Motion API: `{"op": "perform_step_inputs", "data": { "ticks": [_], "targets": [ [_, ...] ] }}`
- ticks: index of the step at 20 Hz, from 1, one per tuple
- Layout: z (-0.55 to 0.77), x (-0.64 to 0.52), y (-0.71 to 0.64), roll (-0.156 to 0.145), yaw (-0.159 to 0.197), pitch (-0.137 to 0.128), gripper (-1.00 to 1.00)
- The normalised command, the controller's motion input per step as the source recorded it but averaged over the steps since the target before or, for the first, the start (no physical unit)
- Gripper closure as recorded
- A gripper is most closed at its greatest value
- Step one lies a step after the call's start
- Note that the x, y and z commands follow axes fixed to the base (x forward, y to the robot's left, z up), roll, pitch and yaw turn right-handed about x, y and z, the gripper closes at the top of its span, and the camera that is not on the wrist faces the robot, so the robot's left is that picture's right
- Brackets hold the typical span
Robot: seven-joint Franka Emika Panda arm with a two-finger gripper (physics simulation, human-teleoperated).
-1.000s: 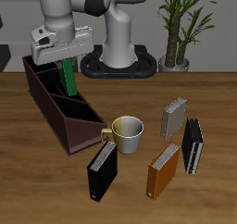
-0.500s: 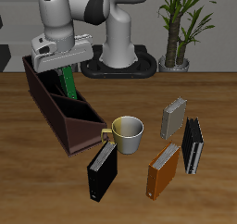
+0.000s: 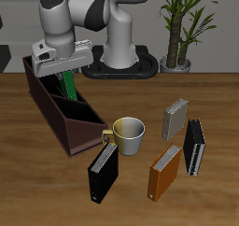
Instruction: Place the green book into the right desk caddy's front compartment
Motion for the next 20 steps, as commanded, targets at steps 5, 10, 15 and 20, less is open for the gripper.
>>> {"op": "perform_step_inputs", "data": {
  "ticks": [5, 10, 15, 20],
  "targets": [
    [-0.13, 0.03, 0.01, 0.003, -0.002, 0.023, 1.00],
    [-0.08, 0.09, 0.02, 0.002, 0.000, 0.028, 1.00],
    [-0.09, 0.12, -0.11, -0.034, -0.035, 0.038, 1.00],
    [-0.08, 0.04, -0.02, -0.022, -0.024, 0.052, -1.00]
  ]
}}
